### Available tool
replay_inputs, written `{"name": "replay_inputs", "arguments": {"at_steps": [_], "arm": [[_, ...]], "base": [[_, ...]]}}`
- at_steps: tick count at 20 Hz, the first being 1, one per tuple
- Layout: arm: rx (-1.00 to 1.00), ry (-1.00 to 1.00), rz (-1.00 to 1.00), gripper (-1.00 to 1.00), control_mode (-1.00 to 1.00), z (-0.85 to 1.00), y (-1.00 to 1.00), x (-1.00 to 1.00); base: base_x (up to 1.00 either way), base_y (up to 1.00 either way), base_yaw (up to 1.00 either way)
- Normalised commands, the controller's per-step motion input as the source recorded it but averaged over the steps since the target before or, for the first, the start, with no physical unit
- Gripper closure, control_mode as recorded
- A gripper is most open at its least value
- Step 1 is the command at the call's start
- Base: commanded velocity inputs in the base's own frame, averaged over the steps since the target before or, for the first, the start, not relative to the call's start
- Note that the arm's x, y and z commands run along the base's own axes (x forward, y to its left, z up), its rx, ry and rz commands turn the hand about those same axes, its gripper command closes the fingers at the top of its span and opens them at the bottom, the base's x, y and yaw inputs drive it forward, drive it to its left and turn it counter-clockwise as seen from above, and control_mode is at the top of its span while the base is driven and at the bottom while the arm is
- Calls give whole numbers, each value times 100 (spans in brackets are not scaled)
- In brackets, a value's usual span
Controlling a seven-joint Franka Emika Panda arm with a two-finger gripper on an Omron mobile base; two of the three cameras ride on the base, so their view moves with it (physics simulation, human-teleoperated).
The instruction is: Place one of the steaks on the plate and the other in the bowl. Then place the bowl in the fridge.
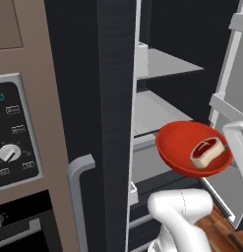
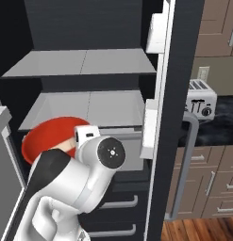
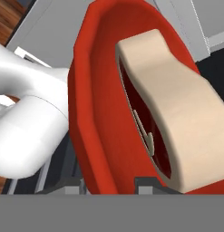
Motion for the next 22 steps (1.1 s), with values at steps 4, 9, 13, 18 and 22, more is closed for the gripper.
{"name": "replay_inputs", "arguments": {"at_steps": [4,9,13,18,22], "arm": [[0,0,-7,100,-100,0,13,6],[-2,0,-13,100,-100,-1,11,5],[-3,0,-13,100,-100,-13,13,21],[0,-1,-4,100,-100,-19,3,39],[0,-6,-1,100,-100,-24,22,54]], "base": [[0,0,0],[0,0,0],[0,0,0],[0,0,0],[0,0,0]]}}
